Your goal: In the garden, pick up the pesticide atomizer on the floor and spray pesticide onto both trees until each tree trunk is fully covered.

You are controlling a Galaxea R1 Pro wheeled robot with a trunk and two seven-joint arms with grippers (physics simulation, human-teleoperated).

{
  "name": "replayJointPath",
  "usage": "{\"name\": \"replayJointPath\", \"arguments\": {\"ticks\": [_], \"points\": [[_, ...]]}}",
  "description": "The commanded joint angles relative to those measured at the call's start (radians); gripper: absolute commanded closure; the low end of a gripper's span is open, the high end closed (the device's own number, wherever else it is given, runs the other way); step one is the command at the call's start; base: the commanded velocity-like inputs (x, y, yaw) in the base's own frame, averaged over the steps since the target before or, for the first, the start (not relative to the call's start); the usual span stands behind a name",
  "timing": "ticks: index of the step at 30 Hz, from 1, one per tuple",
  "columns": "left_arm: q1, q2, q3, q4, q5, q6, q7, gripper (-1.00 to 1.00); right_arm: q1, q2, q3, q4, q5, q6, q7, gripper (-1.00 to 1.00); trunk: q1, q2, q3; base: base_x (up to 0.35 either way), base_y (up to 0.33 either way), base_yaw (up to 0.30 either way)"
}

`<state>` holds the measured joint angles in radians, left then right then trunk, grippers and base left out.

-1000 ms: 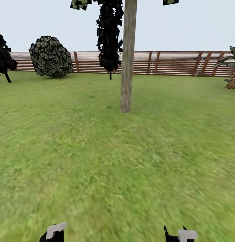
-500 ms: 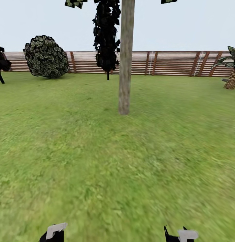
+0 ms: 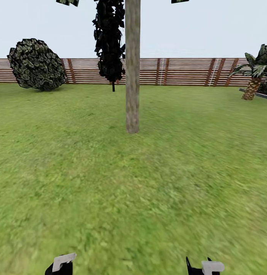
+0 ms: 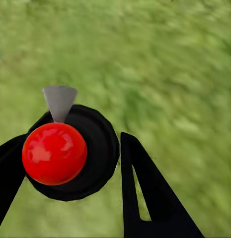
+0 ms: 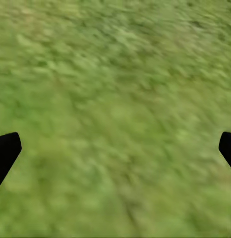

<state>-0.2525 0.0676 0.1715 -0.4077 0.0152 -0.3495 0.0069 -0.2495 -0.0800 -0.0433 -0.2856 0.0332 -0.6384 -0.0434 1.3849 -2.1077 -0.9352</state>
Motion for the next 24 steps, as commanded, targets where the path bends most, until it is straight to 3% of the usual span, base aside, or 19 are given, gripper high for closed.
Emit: {"name": "replayJointPath", "arguments": {"ticks": [1,24], "points": [[-0.001,0.000,0.000,0.000,0.002,-0.003,0.001,1.00,-0.001,0.000,-0.003,0.001,0.004,-0.003,-0.002,-1.00,0.000,0.000,-0.001,0.338,0.000,-0.001],[-0.001,0.000,0.001,0.000,0.001,-0.003,0.001,1.00,-0.001,-0.001,-0.004,0.000,0.003,-0.003,-0.003,-1.00,0.000,0.000,-0.001,0.338,0.000,0.000]]}}
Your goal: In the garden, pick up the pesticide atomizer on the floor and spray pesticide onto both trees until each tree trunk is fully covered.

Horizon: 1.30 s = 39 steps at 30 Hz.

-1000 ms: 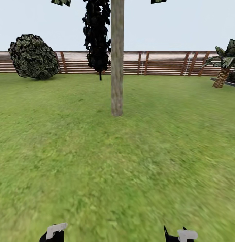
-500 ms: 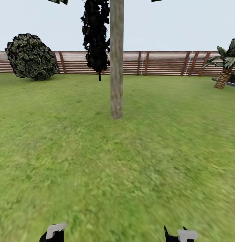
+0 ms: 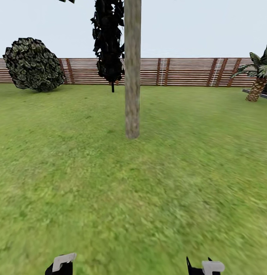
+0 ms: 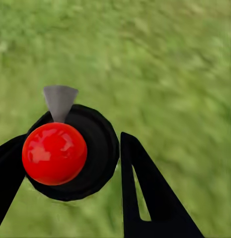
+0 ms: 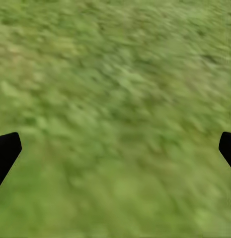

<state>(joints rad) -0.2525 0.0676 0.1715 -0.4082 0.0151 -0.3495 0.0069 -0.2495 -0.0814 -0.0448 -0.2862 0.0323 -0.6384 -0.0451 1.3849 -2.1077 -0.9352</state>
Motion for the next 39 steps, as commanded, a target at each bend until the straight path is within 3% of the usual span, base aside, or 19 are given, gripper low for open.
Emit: {"name": "replayJointPath", "arguments": {"ticks": [1,39], "points": [[-0.001,0.000,0.000,0.001,0.001,-0.003,0.001,1.00,-0.001,0.000,-0.003,0.001,0.004,-0.003,-0.002,-1.00,0.000,0.000,-0.001,0.338,0.000,0.000],[-0.001,0.000,0.000,0.001,0.000,-0.003,0.001,1.00,-0.001,0.000,-0.001,0.001,0.008,-0.003,-0.001,-1.00,0.000,0.000,-0.001,0.338,0.000,0.000]]}}
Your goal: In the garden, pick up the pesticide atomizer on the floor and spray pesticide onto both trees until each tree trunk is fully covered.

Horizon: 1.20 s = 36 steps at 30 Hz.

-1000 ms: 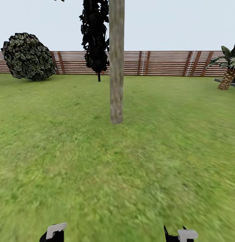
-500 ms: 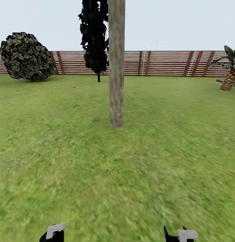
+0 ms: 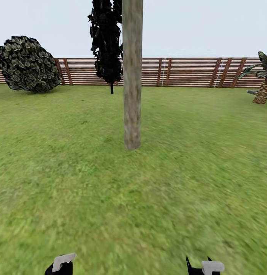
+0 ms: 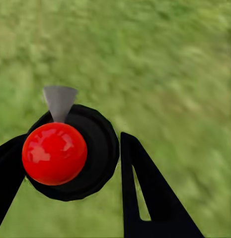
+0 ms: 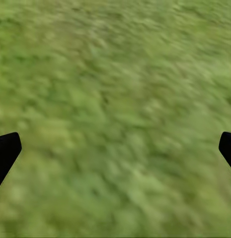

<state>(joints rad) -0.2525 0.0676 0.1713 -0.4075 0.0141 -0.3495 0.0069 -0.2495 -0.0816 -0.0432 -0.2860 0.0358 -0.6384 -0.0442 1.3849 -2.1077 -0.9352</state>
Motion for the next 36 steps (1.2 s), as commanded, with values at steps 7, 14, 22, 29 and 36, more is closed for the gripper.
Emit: {"name": "replayJointPath", "arguments": {"ticks": [7,14,22,29,36], "points": [[-0.001,0.000,0.000,0.001,0.002,-0.003,0.001,1.00,-0.001,0.000,-0.003,0.001,0.004,-0.003,-0.002,-1.00,0.000,0.000,-0.001,0.338,0.000,0.000],[-0.001,0.000,0.001,0.001,0.003,-0.003,0.001,1.00,-0.001,0.000,-0.003,0.001,0.004,-0.003,-0.002,-1.00,0.000,0.000,-0.001,0.338,0.000,0.000],[-0.001,0.000,0.001,0.001,0.001,-0.003,0.001,1.00,-0.001,0.000,-0.003,0.001,0.004,-0.003,-0.002,-1.00,0.000,0.000,-0.001,0.338,0.000,0.000],[-0.001,0.000,0.000,0.001,0.001,-0.003,0.001,1.00,-0.001,0.000,-0.003,0.001,0.004,-0.003,-0.002,-1.00,0.000,0.000,-0.001,0.338,0.000,0.000],[-0.001,0.000,0.001,0.001,0.002,-0.003,0.001,1.00,-0.001,0.000,-0.003,0.001,0.004,-0.003,-0.002,-1.00,0.000,0.000,-0.001,0.338,0.000,0.000]]}}
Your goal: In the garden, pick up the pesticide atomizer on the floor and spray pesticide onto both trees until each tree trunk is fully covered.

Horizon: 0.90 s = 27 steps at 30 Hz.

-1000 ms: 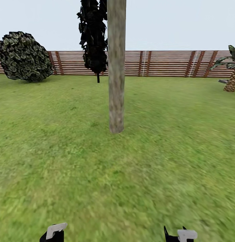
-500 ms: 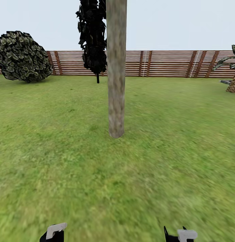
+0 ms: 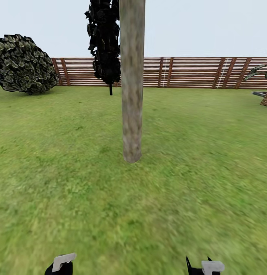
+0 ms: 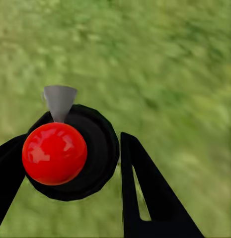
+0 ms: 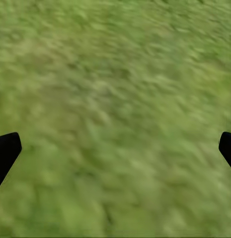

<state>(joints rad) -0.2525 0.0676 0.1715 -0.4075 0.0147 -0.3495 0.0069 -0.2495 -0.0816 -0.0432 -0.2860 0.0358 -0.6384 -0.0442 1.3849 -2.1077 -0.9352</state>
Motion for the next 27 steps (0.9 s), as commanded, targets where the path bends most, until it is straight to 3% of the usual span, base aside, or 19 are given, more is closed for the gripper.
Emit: {"name": "replayJointPath", "arguments": {"ticks": [1,27], "points": [[-0.001,0.000,0.000,0.001,0.001,-0.003,0.001,1.00,-0.001,0.000,-0.003,0.001,0.004,-0.003,-0.002,-1.00,0.000,0.000,-0.001,0.338,0.000,0.000],[-0.001,0.002,0.002,0.000,0.002,-0.003,0.001,1.00,-0.001,0.000,-0.003,0.001,0.003,-0.003,-0.003,-1.00,0.000,0.000,-0.001,0.338,-0.013,0.000]]}}
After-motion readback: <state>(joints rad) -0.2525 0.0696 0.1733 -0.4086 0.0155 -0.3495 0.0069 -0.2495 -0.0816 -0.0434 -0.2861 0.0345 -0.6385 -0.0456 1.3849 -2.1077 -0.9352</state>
